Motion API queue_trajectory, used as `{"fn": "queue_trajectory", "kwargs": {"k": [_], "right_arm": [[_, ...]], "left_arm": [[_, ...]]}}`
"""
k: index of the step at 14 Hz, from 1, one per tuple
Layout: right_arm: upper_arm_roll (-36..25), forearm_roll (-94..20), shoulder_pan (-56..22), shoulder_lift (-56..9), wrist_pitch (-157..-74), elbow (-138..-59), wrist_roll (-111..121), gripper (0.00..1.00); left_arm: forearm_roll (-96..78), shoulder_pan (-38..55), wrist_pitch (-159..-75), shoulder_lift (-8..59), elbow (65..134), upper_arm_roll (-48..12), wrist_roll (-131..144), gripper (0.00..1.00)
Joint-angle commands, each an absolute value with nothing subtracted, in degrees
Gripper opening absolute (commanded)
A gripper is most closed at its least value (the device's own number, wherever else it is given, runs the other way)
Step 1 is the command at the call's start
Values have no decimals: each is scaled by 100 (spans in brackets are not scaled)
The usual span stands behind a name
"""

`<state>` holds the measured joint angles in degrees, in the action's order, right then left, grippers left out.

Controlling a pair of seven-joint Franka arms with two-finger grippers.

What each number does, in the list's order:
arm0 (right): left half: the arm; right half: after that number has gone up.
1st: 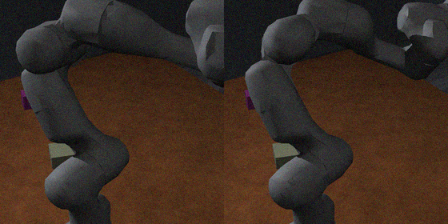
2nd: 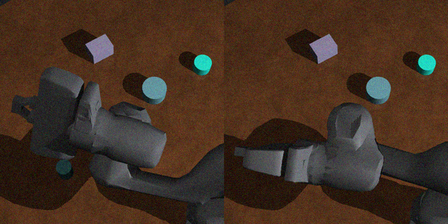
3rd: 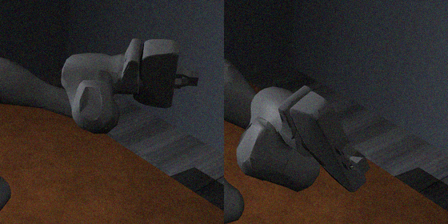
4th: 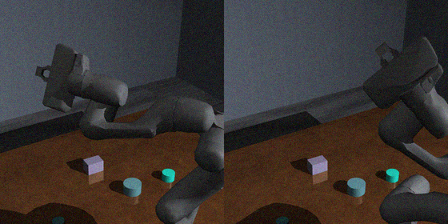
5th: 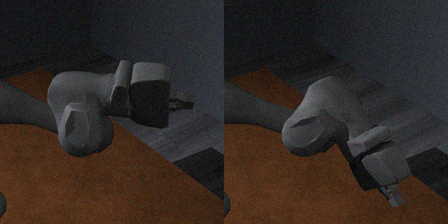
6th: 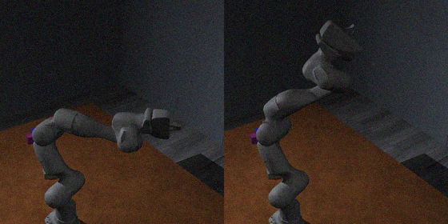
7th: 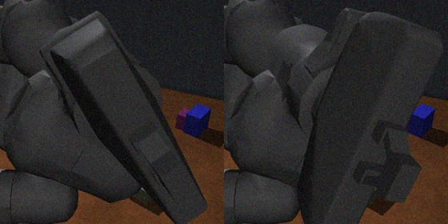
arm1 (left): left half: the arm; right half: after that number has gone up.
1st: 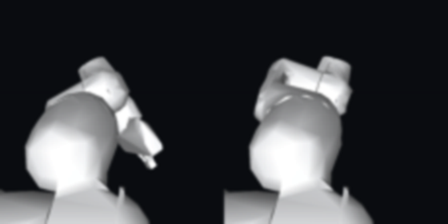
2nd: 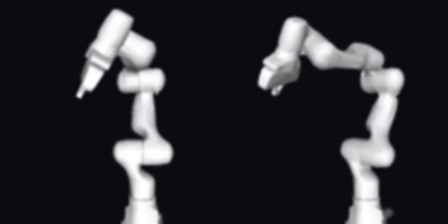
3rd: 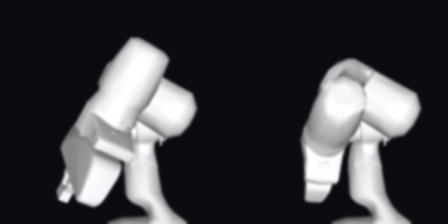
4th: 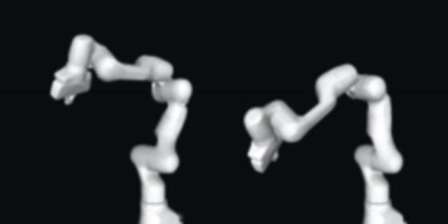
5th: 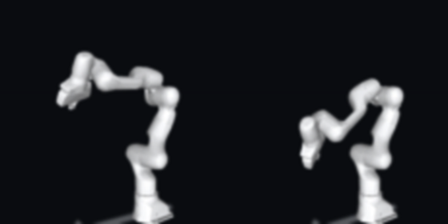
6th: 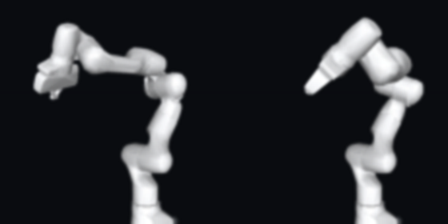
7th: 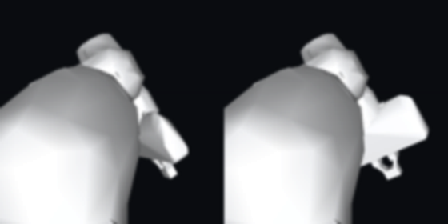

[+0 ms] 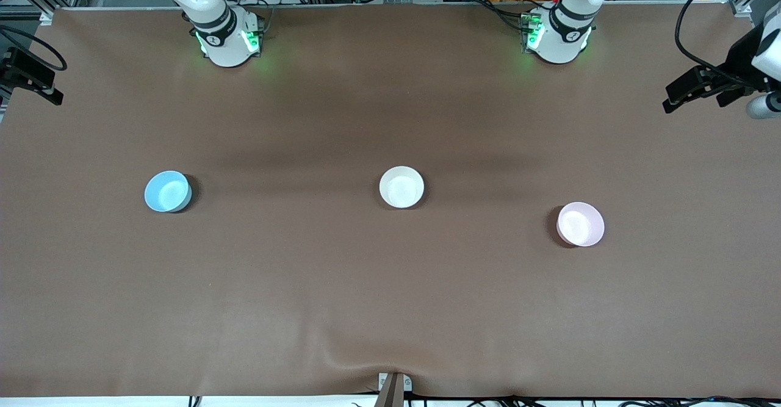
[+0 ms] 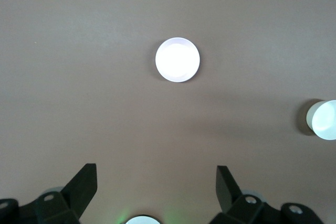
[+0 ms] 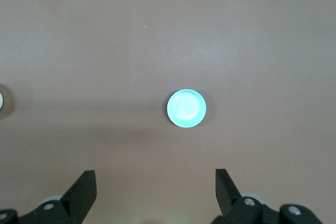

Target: Stack pink and blue bowls on white bowl

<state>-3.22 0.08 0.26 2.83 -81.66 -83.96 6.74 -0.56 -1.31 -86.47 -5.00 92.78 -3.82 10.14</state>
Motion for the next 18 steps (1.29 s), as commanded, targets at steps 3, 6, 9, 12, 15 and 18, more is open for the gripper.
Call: {"fn": "queue_trajectory", "kwargs": {"k": [3, 6, 9, 12, 15, 18], "right_arm": [[-290, -70, 70, 229, -8068, -8262, 606, 100], [-299, -70, 70, 228, -8068, -8262, 633, 100], [-299, -70, 88, 220, -8068, -8271, 633, 100], [-299, -62, 97, 220, -8068, -8271, 633, 100], [-299, -70, 97, 220, -8068, -8271, 633, 100], [-299, -70, 97, 220, -8060, -8279, 633, 100]], "left_arm": [[149, -202, -8481, -378, 9026, -439, 870, 100], [237, -193, -8481, -282, 8912, -448, 774, 100], [159, -298, -8481, -238, 8965, -439, 167, 100], [123, -352, -8481, -237, 8982, -448, 193, 100], [123, -334, -8490, -255, 9026, -492, 492, 100], [123, -343, -8595, -299, 9114, -501, 492, 100]]}}
